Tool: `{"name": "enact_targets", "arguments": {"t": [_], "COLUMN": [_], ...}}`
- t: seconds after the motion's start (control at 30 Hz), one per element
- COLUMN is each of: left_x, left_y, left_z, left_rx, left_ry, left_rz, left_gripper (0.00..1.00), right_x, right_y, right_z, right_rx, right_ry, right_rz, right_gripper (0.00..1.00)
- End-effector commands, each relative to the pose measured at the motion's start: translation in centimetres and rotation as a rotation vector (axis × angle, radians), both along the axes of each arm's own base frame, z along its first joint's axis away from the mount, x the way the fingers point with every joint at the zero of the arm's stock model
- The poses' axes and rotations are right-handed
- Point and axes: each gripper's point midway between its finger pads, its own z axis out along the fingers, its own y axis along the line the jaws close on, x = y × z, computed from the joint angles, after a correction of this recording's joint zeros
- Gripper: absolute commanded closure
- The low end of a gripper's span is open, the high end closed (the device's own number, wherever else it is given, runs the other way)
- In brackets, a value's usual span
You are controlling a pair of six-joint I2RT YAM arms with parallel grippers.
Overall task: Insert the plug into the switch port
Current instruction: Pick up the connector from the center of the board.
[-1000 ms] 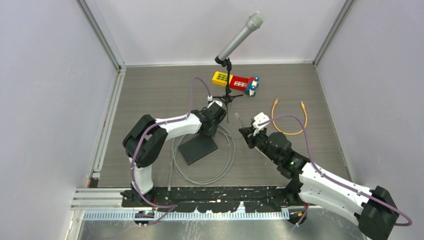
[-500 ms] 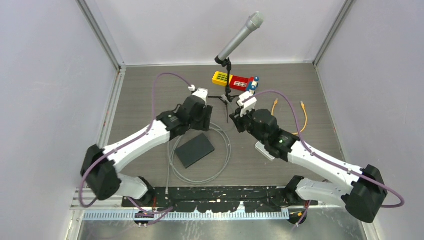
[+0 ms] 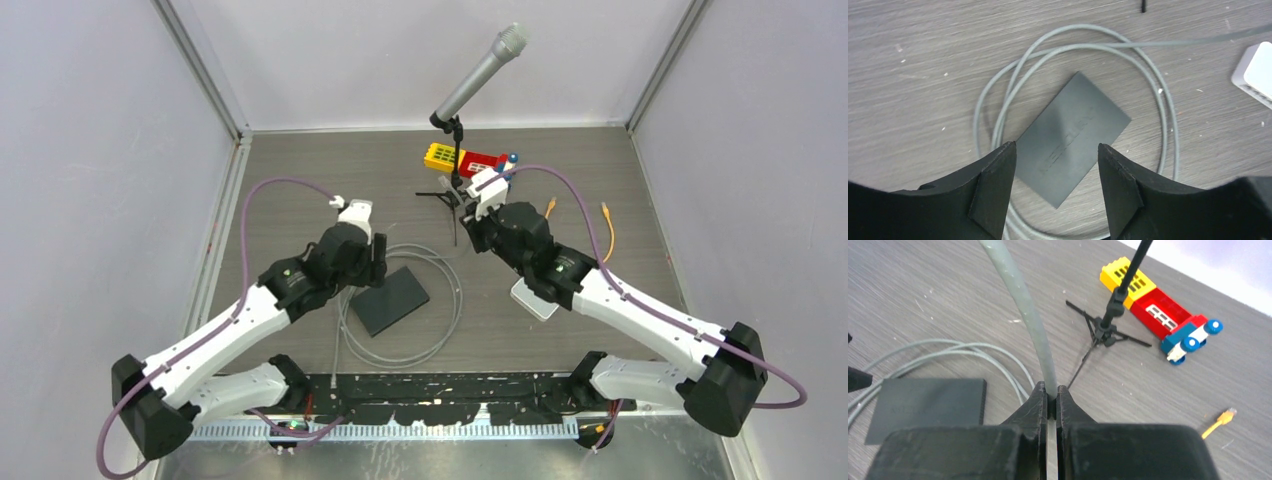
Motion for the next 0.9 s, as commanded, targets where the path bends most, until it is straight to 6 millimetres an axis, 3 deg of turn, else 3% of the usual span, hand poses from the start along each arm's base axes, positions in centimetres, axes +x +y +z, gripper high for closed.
{"name": "enact_targets", "arguments": {"t": [0.0, 0.1, 0.23, 0.4, 0.53, 0.63, 0.87], "left_x": [-0.7, -1.3, -2.1, -3.2, -3.7, -3.8, -3.9], "left_y": [3.5, 5.4, 8.0, 10.5, 11.2, 11.3, 10.9], "left_z": [0.9, 1.6, 3.2, 6.0, 7.2, 7.2, 6.6], "left_rx": [0.005, 0.008, 0.002, -0.053, -0.084, -0.083, -0.078], "left_ry": [-0.045, -0.077, -0.128, -0.201, -0.224, -0.217, -0.188], "left_rz": [0.136, 0.196, 0.279, 0.351, 0.374, 0.377, 0.367], "left_gripper": [0.37, 0.36, 0.35, 0.33, 0.32, 0.32, 0.32], "right_x": [0.7, 0.4, -0.7, -4.6, -8.0, -10.4, -12.1], "right_y": [2.2, 2.9, 0.5, -5.3, -12.4, -17.6, -25.9], "right_z": [6.4, 10.1, 15.6, 23.2, 27.7, 29.2, 27.3], "right_rx": [0.117, 0.164, 0.185, 0.259, 0.294, 0.313, 0.135], "right_ry": [-0.123, -0.186, -0.269, -0.413, -0.495, -0.537, -0.511], "right_rz": [0.061, 0.11, 0.071, 0.01, -0.138, -0.257, -0.568], "right_gripper": [0.99, 0.99, 1.0, 1.0, 1.0, 1.0, 0.99]}}
